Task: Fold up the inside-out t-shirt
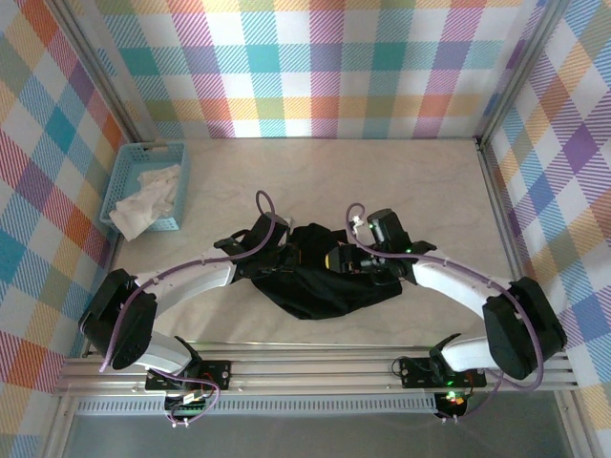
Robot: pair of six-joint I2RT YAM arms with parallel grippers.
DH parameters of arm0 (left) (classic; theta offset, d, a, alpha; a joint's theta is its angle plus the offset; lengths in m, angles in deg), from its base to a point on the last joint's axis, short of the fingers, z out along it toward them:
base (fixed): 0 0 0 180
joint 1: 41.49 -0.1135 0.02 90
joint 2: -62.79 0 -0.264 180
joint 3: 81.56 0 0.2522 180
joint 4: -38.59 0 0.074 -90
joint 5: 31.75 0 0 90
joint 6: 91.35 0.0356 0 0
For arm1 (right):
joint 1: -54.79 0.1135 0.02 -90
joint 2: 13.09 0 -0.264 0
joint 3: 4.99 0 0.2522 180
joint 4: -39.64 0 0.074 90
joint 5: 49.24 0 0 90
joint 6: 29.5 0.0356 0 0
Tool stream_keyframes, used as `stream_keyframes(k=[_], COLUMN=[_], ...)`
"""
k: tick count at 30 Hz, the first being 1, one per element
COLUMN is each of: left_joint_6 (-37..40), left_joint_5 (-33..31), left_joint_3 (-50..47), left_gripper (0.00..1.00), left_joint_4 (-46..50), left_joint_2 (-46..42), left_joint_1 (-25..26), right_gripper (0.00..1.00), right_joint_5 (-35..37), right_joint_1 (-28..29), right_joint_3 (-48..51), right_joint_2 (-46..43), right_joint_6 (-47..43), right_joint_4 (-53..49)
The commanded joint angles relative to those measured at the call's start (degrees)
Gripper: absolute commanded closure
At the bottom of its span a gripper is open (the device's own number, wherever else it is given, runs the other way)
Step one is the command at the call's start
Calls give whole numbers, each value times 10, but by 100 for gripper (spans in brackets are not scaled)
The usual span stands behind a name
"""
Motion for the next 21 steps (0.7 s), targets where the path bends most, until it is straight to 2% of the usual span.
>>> stream_keyframes(k=[1, 3, 6, 13, 16, 21], left_joint_6=[6, 6, 7, 9, 10, 12], left_joint_5=[-9, -10, -12, -26, -33, -42], left_joint_3=[-8, -8, -9, -17, -30, -43], left_gripper=[88, 88, 88, 88, 89, 90], left_joint_4=[-7, -7, -8, -8, -12, -16], left_joint_2=[-16, -17, -17, -24, -42, -67], left_joint_1=[3, 3, 2, 2, -4, -17], right_gripper=[53, 56, 65, 99, 100, 100], right_joint_5=[-18, -24, -30, 17, 23, -8], right_joint_1=[7, 9, 10, 10, 10, 10], right_joint_3=[6, 9, 6, -42, -75, -118], right_joint_2=[18, 21, 19, -3, -28, -47], right_joint_6=[20, 29, 34, -23, -67, -113], right_joint_4=[32, 47, 61, -6, -44, -85])
